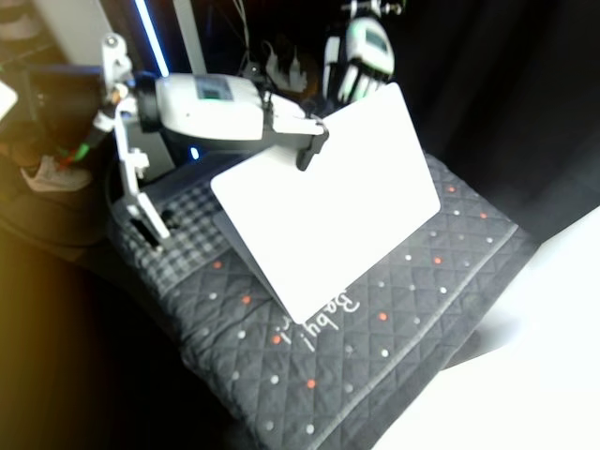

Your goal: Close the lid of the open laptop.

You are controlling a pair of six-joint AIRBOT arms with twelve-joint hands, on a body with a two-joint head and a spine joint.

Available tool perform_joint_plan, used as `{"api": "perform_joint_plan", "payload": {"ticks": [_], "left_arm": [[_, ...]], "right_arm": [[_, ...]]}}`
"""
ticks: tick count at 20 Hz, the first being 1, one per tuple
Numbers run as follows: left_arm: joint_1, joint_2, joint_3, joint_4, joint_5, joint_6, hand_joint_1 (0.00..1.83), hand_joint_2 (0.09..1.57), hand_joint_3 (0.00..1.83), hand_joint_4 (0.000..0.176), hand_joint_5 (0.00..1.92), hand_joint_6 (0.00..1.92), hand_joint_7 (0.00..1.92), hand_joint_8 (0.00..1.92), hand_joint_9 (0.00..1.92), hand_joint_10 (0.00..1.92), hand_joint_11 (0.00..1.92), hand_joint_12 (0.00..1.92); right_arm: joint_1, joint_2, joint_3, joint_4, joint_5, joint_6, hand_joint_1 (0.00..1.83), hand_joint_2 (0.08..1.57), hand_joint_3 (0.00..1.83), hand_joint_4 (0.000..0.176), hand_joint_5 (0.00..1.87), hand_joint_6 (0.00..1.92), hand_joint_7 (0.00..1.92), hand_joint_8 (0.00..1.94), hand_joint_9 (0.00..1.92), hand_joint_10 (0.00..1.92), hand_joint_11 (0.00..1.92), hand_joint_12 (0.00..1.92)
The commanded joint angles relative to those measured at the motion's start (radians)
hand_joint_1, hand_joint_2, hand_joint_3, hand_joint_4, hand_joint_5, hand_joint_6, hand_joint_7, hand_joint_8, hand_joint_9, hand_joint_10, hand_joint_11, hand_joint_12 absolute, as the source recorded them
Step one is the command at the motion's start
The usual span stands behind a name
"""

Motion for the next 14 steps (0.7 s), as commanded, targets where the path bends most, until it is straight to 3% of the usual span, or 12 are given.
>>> {"api": "perform_joint_plan", "payload": {"ticks": [1, 2, 3, 4, 5, 6, 7, 8, 9, 10, 12, 14], "left_arm": [[0.000, 0.013, -0.005, 0.006, -0.144, -0.006, 0.82, 1.34, 0.00, 0.116, 0.61, 1.62, 0.99, 1.68, 1.02, 1.81, 0.94, 1.92], [0.001, 0.014, -0.006, 0.005, -0.147, -0.006, 0.83, 1.35, 0.00, 0.091, 0.61, 1.63, 1.02, 1.71, 1.10, 1.83, 1.05, 1.92], [0.003, 0.019, -0.008, 0.002, -0.158, -0.006, 0.88, 1.38, 0.01, 0.000, 0.56, 1.69, 0.91, 1.82, 1.07, 1.90, 1.11, 1.92], [0.004, 0.020, -0.008, 0.001, -0.160, -0.006, 1.05, 1.13, 0.54, 0.000, 0.53, 1.69, 0.74, 1.90, 1.04, 1.92, 1.11, 1.92], [0.014, 0.032, -0.013, -0.008, -0.195, -0.006, 1.08, 1.00, 0.81, 0.000, 0.55, 1.75, 0.74, 1.92, 1.01, 1.92, 1.08, 1.92], [0.027, 0.048, -0.020, -0.026, -0.243, -0.004, 1.07, 0.98, 0.89, 0.000, 0.52, 1.84, 0.74, 1.91, 0.98, 1.91, 1.04, 1.92], [0.037, 0.058, -0.024, -0.045, -0.278, 0.009, 1.05, 0.99, 0.87, 0.000, 0.53, 1.90, 0.71, 1.84, 0.87, 1.87, 0.91, 1.92], [0.050, 0.064, -0.028, -0.075, -0.317, 0.030, 1.04, 1.00, 0.84, 0.012, 0.55, 1.92, 0.67, 1.81, 0.80, 1.87, 0.84, 1.92], [0.082, 0.072, -0.025, -0.155, -0.405, 0.050, 1.03, 1.05, 0.76, 0.020, 0.53, 1.92, 0.63, 1.81, 0.76, 1.89, 0.84, 1.92], [0.088, 0.075, -0.024, -0.175, -0.431, 0.060, 1.01, 1.10, 0.67, 0.019, 0.50, 1.92, 0.60, 1.80, 0.73, 1.88, 0.83, 1.92], [0.089, 0.078, -0.021, -0.194, -0.456, 0.067, 0.99, 1.20, 0.51, 0.000, 0.41, 1.92, 0.59, 1.82, 0.68, 1.90, 0.79, 1.92], [0.089, 0.079, -0.019, -0.201, -0.462, 0.073, 0.98, 1.22, 0.51, 0.000, 0.37, 1.92, 0.59, 1.88, 0.69, 1.92, 0.81, 1.92]], "right_arm": [[0.003, 0.015, -0.006, 0.029, 0.088, 0.009, 0.51, 1.43, 0.00, 0.000, 0.22, 0.17, 0.16, 0.83, 0.13, 1.53, 0.16, 1.91], [0.003, 0.015, -0.006, 0.028, 0.088, 0.011, 0.50, 1.40, 0.00, 0.000, 0.19, 0.17, 0.15, 0.87, 0.15, 1.57, 0.20, 1.92], [0.001, 0.015, -0.006, 0.019, 0.089, 0.022, 0.56, 1.40, 0.00, 0.000, 0.14, 0.21, 0.08, 0.89, 0.11, 1.57, 0.21, 1.92], [0.001, 0.015, -0.006, 0.017, 0.089, 0.028, 0.55, 1.38, 0.00, 0.000, 0.13, 0.26, 0.12, 0.84, 0.14, 1.47, 0.19, 1.92], [-0.001, 0.015, -0.005, -0.013, 0.091, 0.071, 0.51, 1.41, 0.00, 0.000, 0.06, 0.29, 0.06, 0.87, 0.08, 1.51, 0.15, 1.92], [-0.003, 0.015, -0.006, -0.052, 0.091, 0.118, 0.47, 1.41, 0.00, 0.000, 0.05, 0.31, 0.07, 0.88, 0.04, 1.46, 0.03, 1.92], [-0.009, 0.015, -0.009, -0.075, 0.092, 0.138, 0.38, 1.42, 0.00, 0.000, 0.08, 0.30, 0.12, 0.67, 0.07, 1.35, 0.01, 1.89], [-0.023, 0.016, -0.015, -0.085, 0.092, 0.147, 0.32, 1.43, 0.00, 0.000, 0.08, 0.27, 0.15, 0.52, 0.11, 1.29, 0.00, 1.87], [-0.079, 0.011, -0.021, -0.099, 0.099, 0.176, 0.28, 1.43, 0.00, 0.000, 0.10, 0.25, 0.21, 0.40, 0.17, 1.23, 0.10, 1.83], [-0.086, 0.001, -0.016, -0.142, 0.099, 0.224, 0.29, 1.43, 0.00, 0.000, 0.11, 0.26, 0.21, 0.36, 0.15, 1.25, 0.16, 1.83], [-0.105, -0.016, -0.008, -0.200, 0.099, 0.293, 0.27, 1.41, 0.00, 0.000, 0.05, 0.31, 0.10, 0.82, 0.04, 1.41, 0.03, 1.92], [-0.141, -0.030, -0.003, -0.218, 0.099, 0.319, 0.39, 1.40, 0.00, 0.000, 0.02, 0.31, 0.09, 0.51, 0.09, 1.12, 0.07, 1.80]]}}
